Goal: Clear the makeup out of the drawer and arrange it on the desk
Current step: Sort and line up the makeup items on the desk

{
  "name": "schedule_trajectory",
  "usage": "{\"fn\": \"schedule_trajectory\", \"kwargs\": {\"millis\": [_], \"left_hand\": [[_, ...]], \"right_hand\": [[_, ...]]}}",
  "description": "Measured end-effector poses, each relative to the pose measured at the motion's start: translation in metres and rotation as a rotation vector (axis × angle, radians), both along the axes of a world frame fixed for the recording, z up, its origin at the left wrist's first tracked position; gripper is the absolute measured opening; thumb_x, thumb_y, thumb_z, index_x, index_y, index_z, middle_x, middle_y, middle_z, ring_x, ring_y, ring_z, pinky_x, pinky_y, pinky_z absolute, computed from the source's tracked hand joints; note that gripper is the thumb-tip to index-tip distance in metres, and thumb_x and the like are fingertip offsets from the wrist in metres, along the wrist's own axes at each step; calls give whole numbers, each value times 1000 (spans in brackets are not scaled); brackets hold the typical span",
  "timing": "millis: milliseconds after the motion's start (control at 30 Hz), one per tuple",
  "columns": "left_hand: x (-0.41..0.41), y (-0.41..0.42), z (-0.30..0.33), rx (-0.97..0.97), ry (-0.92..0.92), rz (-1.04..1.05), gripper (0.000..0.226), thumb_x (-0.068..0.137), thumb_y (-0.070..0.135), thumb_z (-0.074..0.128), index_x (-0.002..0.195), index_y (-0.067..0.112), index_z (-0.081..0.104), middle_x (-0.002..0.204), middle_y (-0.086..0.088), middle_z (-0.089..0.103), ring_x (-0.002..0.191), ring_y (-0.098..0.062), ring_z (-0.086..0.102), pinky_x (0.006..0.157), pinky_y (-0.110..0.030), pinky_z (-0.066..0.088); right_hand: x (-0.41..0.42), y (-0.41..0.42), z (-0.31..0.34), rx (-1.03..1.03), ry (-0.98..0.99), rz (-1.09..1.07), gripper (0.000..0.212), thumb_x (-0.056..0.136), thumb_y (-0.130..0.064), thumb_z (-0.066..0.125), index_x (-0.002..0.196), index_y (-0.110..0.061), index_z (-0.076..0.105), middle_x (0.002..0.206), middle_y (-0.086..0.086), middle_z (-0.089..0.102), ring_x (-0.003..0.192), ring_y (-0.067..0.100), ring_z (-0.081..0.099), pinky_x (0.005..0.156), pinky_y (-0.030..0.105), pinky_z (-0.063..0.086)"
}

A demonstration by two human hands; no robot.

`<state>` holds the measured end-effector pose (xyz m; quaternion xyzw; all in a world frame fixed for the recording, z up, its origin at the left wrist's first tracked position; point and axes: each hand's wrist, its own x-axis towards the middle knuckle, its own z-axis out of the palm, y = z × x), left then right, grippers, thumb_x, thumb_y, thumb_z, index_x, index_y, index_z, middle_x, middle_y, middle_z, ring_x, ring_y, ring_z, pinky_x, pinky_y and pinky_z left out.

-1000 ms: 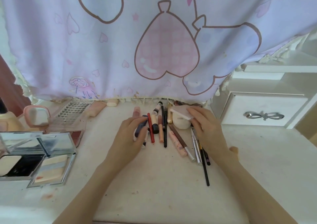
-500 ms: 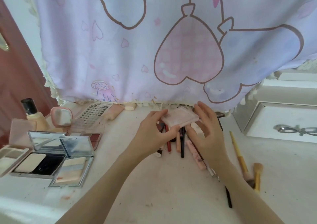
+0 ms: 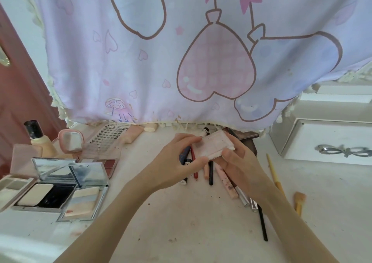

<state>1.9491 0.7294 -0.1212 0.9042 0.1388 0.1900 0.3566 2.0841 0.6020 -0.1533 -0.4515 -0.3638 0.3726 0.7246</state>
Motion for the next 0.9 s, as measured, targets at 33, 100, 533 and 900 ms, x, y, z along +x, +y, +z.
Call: {"fn": "schedule_trajectory", "kwargs": {"millis": [33, 100, 533, 900], "left_hand": [[0, 0, 0, 23, 11, -6, 60, 75, 56, 56, 129, 30, 49, 124, 22, 45, 104, 16, 42, 87, 2, 29], [-1, 0, 1, 52, 39, -15, 57, 80, 54, 61, 129, 28, 49, 124, 21, 47, 102, 17, 42, 87, 3, 28], [-9, 5, 4, 43, 119, -93, 59, 84, 45, 62, 137, 27, 44, 133, 24, 41, 118, 21, 31, 92, 6, 19], [-11, 14, 10, 231, 75, -194, 71, 81, 20, 70, 141, 32, 33, 138, 42, 14, 131, 21, 9, 104, 0, 11]], "right_hand": [[0, 0, -1, -28, -8, -25, 101, 56, -45, 86, 136, -4, 40, 133, 17, 53, 122, 31, 52, 101, 39, 45], [-1, 0, -4, -71, -51, -44, 104, 50, -50, 87, 135, -10, 43, 132, 12, 56, 121, 27, 54, 102, 41, 45], [-2, -2, -8, -128, -215, -83, 79, 56, -31, 75, 128, -18, 47, 125, -3, 60, 114, 9, 59, 94, 28, 50], [-10, 1, -3, -179, 197, 106, 60, 73, -61, 54, 112, -17, 61, 108, 7, 71, 98, 23, 68, 74, 31, 57]]}}
